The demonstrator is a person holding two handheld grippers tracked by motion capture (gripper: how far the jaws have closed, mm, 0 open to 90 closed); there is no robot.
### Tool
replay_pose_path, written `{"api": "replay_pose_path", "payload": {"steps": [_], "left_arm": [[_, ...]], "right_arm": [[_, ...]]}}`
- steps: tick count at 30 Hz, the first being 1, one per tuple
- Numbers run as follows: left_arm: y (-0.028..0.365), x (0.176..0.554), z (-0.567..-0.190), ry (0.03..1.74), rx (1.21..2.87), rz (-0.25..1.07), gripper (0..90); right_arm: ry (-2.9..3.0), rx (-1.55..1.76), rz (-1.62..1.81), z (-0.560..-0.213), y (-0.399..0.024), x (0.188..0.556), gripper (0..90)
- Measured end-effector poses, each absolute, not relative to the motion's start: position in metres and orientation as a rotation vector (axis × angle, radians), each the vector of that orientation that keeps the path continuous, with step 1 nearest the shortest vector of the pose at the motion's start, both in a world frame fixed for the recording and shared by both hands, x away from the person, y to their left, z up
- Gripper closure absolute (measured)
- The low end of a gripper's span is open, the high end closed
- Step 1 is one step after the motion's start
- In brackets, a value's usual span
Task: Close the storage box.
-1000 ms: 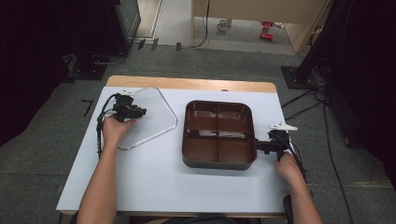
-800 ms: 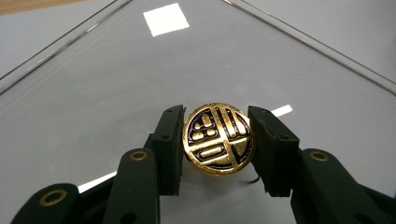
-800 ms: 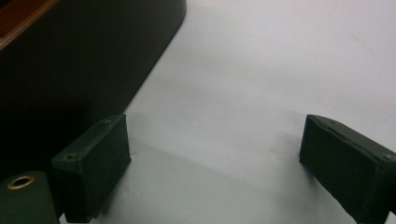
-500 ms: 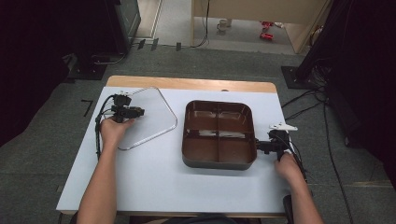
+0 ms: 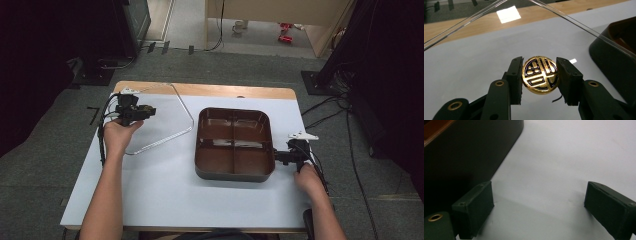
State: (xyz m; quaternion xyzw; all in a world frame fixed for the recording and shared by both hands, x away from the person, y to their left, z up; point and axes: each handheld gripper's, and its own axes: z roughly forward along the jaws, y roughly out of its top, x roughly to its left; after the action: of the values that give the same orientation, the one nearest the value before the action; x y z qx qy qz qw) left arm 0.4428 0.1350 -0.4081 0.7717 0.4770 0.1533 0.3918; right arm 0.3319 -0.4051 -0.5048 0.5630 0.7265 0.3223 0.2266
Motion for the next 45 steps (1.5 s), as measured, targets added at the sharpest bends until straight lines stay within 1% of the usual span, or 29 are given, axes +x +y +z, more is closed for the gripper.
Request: {"api": "replay_pose_path", "payload": {"steps": [4,9,11,12,13,16,17,20,26,30,35,45], "left_arm": [[0.124,0.438,-0.398,1.163,1.971,0.397,59.1],[0.107,0.433,-0.39,1.113,1.983,0.359,59.1],[0.092,0.429,-0.385,1.056,1.994,0.328,59.1],[0.092,0.429,-0.385,1.056,1.994,0.328,59.0],[0.08,0.426,-0.383,1.022,2.017,0.329,59.1],[0.067,0.422,-0.381,0.985,2.042,0.324,59.1],[0.067,0.422,-0.381,0.985,2.042,0.324,59.1],[0.049,0.415,-0.383,0.954,2.056,0.336,59.1],[0.019,0.409,-0.387,0.908,2.078,0.276,59.1],[-0.006,0.404,-0.391,0.859,2.11,0.262,59.1],[-0.032,0.4,-0.396,0.825,2.099,0.21,59.1],[-0.067,0.391,-0.402,0.77,2.127,0.167,59.1]], "right_arm": [[2.002,1.552,0.888,-0.505,-0.405,0.332,8.2],[2.002,1.552,0.888,-0.505,-0.405,0.332,8.2],[2.002,1.552,0.888,-0.505,-0.405,0.332,8.2],[2.002,1.552,0.888,-0.505,-0.405,0.332,8.2],[2.003,1.552,0.888,-0.505,-0.405,0.332,8.2],[2.002,1.552,0.888,-0.505,-0.405,0.332,8.2],[2.002,1.552,0.888,-0.505,-0.405,0.332,8.2],[2.002,1.552,0.888,-0.505,-0.405,0.332,8.2],[2.002,1.552,0.886,-0.505,-0.405,0.332,8.2],[2.004,1.554,0.887,-0.505,-0.405,0.332,8.2],[2.004,1.555,0.888,-0.505,-0.405,0.332,8.2],[2.003,1.555,0.889,-0.505,-0.405,0.332,8.2]]}}
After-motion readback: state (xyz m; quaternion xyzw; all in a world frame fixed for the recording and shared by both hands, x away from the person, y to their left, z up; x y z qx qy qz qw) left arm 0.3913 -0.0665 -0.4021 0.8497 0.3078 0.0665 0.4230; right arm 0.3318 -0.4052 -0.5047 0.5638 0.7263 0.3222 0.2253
